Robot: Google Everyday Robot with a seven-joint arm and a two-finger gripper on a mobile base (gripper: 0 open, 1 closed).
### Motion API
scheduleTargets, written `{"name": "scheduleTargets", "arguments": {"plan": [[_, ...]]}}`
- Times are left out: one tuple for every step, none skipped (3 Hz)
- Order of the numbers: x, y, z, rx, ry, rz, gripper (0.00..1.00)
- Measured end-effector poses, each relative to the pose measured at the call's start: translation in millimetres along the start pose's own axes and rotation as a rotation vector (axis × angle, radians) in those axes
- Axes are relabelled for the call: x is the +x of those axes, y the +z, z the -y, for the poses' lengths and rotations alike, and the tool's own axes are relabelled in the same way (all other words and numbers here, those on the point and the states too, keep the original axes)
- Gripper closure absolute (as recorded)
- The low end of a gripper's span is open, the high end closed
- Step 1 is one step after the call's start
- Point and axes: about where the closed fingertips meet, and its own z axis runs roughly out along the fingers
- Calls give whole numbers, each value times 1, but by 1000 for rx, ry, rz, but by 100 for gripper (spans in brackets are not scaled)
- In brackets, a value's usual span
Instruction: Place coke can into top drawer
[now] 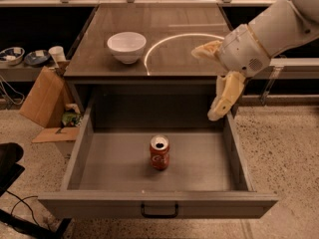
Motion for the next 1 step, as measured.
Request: {"name": "scheduleTargets", "arguments": {"plan": [[0, -5, -17, -75, -10, -17, 0]]}}
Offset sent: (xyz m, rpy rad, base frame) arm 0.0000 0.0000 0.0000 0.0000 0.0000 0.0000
